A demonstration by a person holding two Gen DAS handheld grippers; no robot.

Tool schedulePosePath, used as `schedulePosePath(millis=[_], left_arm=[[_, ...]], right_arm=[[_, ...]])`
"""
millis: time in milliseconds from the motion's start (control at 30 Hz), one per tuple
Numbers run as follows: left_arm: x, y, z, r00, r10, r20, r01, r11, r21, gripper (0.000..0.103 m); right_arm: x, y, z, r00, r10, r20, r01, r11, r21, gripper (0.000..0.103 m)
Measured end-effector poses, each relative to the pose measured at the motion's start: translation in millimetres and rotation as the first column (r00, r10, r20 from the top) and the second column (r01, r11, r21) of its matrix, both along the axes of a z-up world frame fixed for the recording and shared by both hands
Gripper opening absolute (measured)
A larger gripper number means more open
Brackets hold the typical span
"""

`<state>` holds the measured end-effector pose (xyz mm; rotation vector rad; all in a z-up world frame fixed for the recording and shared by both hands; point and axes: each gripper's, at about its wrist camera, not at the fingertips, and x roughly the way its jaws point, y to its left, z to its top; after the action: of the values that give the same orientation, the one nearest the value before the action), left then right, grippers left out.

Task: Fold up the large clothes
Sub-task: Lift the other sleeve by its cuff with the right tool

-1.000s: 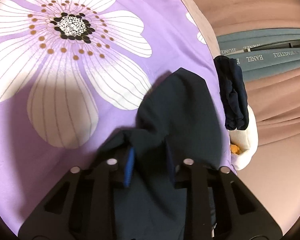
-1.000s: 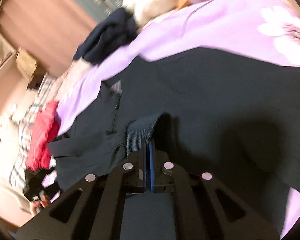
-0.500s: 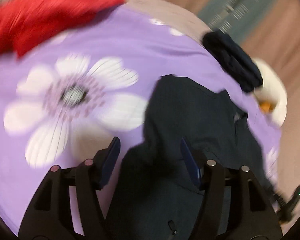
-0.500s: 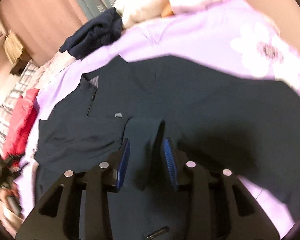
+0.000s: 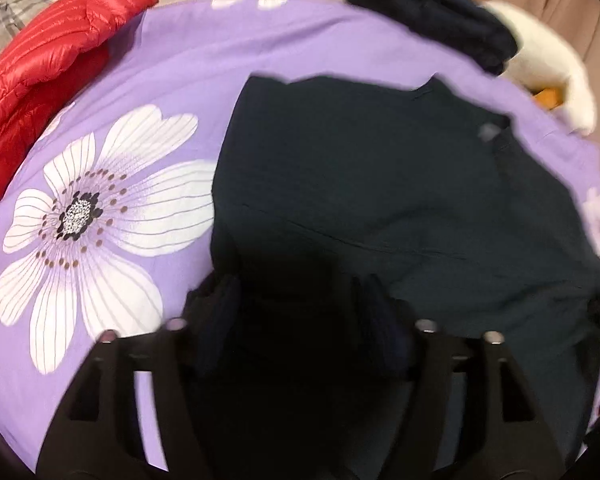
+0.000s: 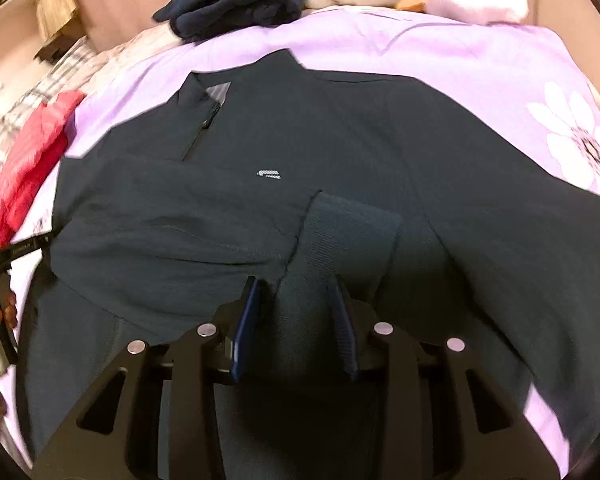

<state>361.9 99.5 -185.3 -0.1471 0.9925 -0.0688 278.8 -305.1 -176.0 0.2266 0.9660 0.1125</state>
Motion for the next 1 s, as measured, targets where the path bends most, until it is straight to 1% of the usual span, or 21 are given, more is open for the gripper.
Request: schedulePosePath(millis=[33,100,167,267,333,367,400,433,467,533,567,600,667,733,800,900,933,1000], left_arm=[[-13,-3,11,1.0,-0.011,0.025,0.011,1.0,-0.003,0.097],[-35,-7,25,0.998,-0.034,0.062,0.035,0.999,-0.011,0.1],[-69,-11,35,0.994,-0.08,0.07,0.082,0.996,-0.035,0.101],[-113,-15,38,0.99,-0.127,0.063,0.132,0.988,-0.081,0.101],[-148,-14,37,0.989,-0.134,0.058,0.141,0.981,-0.136,0.101],[-164,-16,34,0.99,-0.132,0.053,0.139,0.977,-0.161,0.101],[-177,-14,31,0.991,-0.125,0.047,0.132,0.973,-0.188,0.101],[-195,-12,27,0.993,-0.114,0.037,0.119,0.968,-0.222,0.101],[-205,-12,23,0.994,-0.107,0.026,0.11,0.965,-0.237,0.101],[-225,-15,16,0.996,-0.091,-0.002,0.088,0.962,-0.259,0.101],[-238,-17,12,0.995,-0.093,-0.023,0.083,0.958,-0.274,0.101],[-245,-19,10,0.994,-0.101,-0.035,0.087,0.955,-0.283,0.101],[-256,-21,10,0.992,-0.115,-0.054,0.094,0.953,-0.289,0.101],[-267,-27,16,0.99,-0.129,-0.049,0.111,0.955,-0.275,0.101],[-274,-31,22,0.99,-0.137,-0.037,0.122,0.956,-0.268,0.101],[-281,-38,31,0.989,-0.146,-0.025,0.135,0.959,-0.248,0.101],[-283,-41,33,0.989,-0.147,-0.023,0.138,0.961,-0.238,0.101],[-284,-47,35,0.989,-0.149,-0.025,0.14,0.964,-0.226,0.101]], right_arm=[[-9,-2,6,1.0,-0.011,0.022,0.01,1.0,0.027,0.053],[-41,-14,20,0.997,-0.051,0.065,0.046,0.996,0.077,0.068],[-66,-24,26,0.995,-0.076,0.072,0.067,0.991,0.113,0.069],[-118,-46,26,0.988,-0.149,0.043,0.139,0.975,0.175,0.072],[-160,-67,26,0.978,-0.204,0.028,0.194,0.957,0.217,0.077],[-176,-75,27,0.973,-0.23,0.026,0.218,0.949,0.229,0.077],[-202,-89,27,0.961,-0.274,0.025,0.259,0.934,0.247,0.077],[-218,-99,28,0.952,-0.307,0.019,0.291,0.921,0.258,0.077],[-237,-112,28,0.936,-0.351,0.014,0.333,0.901,0.278,0.077],[-284,-146,27,0.885,-0.465,0.006,0.433,0.829,0.355,0.078],[-298,-158,27,0.86,-0.51,0.005,0.471,0.797,0.379,0.078],[-316,-172,25,0.823,-0.569,0.002,0.522,0.756,0.395,0.078],[-343,-191,21,0.758,-0.652,-0.015,0.6,0.687,0.41,0.078],[-371,-209,13,0.698,-0.715,-0.034,0.647,0.61,0.458,0.078],[-393,-221,0,0.65,-0.757,-0.064,0.675,0.537,0.506,0.078],[-402,-228,-15,0.625,-0.775,-0.092,0.686,0.489,0.539,0.078],[-400,-229,-20,0.622,-0.777,-0.096,0.684,0.479,0.551,0.078],[-392,-230,-22,0.611,-0.787,-0.079,0.68,0.472,0.562,0.078]])
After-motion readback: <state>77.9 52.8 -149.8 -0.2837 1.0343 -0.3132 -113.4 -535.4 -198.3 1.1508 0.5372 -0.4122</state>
